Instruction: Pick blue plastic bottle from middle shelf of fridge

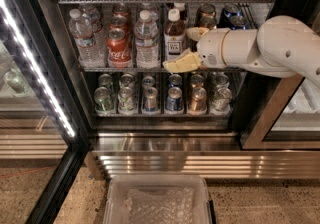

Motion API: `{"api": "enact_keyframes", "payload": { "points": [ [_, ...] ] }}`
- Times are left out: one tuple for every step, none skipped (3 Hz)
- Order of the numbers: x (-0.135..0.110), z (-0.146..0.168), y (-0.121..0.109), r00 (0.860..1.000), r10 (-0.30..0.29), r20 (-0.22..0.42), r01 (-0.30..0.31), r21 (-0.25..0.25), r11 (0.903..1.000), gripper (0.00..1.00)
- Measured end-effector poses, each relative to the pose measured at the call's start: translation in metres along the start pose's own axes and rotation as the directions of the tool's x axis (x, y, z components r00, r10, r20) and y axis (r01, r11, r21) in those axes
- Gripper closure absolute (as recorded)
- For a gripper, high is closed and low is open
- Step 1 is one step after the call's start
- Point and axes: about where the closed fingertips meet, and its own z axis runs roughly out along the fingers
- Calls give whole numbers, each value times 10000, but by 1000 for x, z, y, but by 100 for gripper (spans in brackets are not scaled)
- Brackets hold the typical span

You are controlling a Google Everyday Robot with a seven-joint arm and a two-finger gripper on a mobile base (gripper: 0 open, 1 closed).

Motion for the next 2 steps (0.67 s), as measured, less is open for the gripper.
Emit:
{"api": "enact_keyframes", "payload": {
  "points": [
    [4, 5, -8, 9994, -306, -131, 310, 292, 9991, 6],
    [12, 15, -23, 9980, -516, -356, 539, 667, 9963, 4]
  ]
}}
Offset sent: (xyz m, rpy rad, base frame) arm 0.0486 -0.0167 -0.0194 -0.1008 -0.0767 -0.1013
